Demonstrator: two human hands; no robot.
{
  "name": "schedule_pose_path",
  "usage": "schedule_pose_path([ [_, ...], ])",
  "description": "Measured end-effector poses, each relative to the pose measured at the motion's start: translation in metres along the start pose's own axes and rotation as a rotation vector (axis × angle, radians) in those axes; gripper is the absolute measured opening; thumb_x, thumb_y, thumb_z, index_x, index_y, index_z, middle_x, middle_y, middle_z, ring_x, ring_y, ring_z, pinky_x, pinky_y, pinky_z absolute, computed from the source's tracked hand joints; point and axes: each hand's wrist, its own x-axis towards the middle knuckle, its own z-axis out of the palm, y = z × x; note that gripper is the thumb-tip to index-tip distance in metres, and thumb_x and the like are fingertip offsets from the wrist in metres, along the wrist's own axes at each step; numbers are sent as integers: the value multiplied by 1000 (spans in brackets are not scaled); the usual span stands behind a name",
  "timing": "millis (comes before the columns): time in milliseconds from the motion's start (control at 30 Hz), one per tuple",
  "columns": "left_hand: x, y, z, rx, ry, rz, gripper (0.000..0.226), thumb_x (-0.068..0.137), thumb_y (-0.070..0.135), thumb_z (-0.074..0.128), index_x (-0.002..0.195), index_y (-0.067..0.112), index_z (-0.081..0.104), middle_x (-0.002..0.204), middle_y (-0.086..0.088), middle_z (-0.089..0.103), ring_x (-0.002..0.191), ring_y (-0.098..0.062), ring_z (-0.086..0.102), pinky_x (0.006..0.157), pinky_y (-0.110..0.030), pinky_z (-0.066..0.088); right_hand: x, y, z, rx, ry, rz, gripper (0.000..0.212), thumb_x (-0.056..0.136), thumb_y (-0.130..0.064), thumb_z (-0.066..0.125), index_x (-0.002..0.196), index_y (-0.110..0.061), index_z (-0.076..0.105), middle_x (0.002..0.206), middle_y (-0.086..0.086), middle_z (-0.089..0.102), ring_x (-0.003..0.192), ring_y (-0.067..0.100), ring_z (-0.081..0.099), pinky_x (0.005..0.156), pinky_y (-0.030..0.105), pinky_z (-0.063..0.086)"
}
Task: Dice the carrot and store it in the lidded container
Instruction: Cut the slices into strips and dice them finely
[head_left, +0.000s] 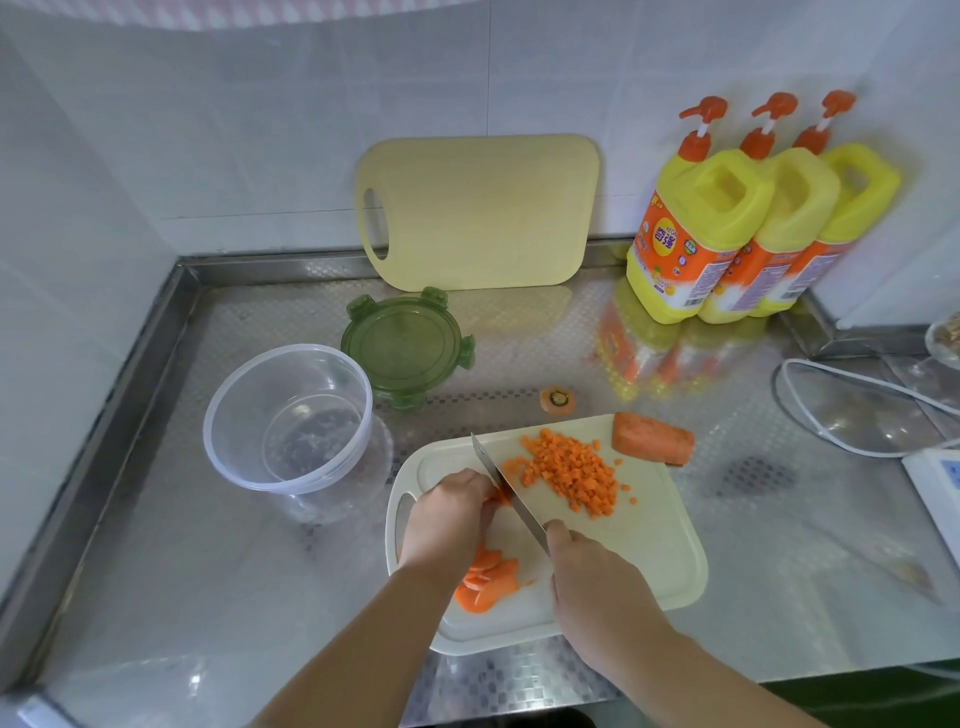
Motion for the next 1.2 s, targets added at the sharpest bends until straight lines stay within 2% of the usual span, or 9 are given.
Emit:
schedule_pose_path([
  [167,0,-3,2,22,44,70,23,96,30,46,111,28,64,109,7,61,102,-14,56,78,-25,43,2,-2,3,-34,-54,22,42,95,-2,38,134,-16,34,116,-1,56,101,18,60,68,23,37],
  [333,1,-6,5,61,37,54,23,96,32,45,109,26,64,108,7,61,104,-14,55,75,-26,41,4,2,3,8,-39,32,33,97,-7,37,129,-16,38,100,-2,54,79,14,49,67,23,39],
  [467,2,-6,5,8,29,8,17,93,34,52,104,30,65,106,10,63,101,-13,58,79,-29,47,5,12,-4,96,-13,39,21,101,-22,34,119,-17,45,83,-8,45,79,11,48,73,23,44],
  [567,1,-4,0,-48,45,-24,17,92,35,55,105,31,64,108,11,65,99,-14,61,81,-30,48,1,11,-8,118,43,28,19,101,-23,34,115,-19,44,78,-10,42,78,11,48,72,23,42],
  [733,-2,-12,0,6,42,-25,19,94,35,51,110,30,62,111,12,63,107,-15,58,90,-37,46,-4,-1,-11,71,74,-34,17,99,-18,36,115,-20,43,73,-11,38,74,13,48,52,19,30],
  [900,0,-10,4,101,58,-19,25,91,45,52,111,33,62,115,13,56,109,-14,52,87,-33,45,-4,-6,-7,58,54,-7,30,98,-10,37,127,-19,39,90,-6,46,79,12,46,66,22,34],
  [967,1,-8,5,135,65,-24,23,91,43,51,108,33,64,113,11,56,106,-16,52,86,-30,45,-4,-7,-6,46,45,-4,33,98,-10,36,129,-19,38,96,-4,52,79,12,45,66,21,34],
  [1100,3,-8,7,141,71,-52,24,92,45,50,103,32,67,110,8,57,103,-17,54,85,-28,42,-4,-8,-4,32,33,-3,32,98,-9,35,129,-18,38,91,-6,46,77,12,45,60,19,32],
  [1200,4,-8,9,152,71,-52,28,92,50,50,103,32,68,108,8,58,100,-17,55,84,-27,42,-3,-8,-3,23,27,12,34,97,-7,36,130,-17,37,103,-2,57,77,13,44,63,21,33],
])
